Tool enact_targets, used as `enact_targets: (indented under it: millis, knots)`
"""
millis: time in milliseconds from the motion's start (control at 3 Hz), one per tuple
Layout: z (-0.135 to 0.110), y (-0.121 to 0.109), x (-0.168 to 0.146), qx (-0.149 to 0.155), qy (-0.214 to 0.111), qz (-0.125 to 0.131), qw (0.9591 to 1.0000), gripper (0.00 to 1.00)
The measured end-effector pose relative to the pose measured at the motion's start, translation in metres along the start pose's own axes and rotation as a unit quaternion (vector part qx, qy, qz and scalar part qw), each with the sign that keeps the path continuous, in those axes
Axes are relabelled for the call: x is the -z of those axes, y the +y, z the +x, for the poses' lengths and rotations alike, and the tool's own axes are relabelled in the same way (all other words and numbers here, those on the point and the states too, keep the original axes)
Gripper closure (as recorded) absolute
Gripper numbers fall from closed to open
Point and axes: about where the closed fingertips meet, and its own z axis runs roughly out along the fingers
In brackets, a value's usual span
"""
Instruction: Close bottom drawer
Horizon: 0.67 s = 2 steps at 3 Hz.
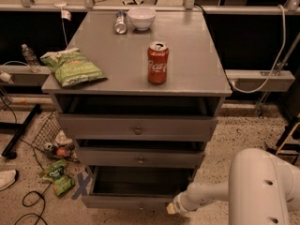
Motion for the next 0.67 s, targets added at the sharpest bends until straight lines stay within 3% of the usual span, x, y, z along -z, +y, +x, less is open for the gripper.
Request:
enact_targets:
  millis: [667]
  knots:
    - [-0.0071, -0.0066, -0.0050, 0.004, -0.005, 0.001, 1.0000, 1.00]
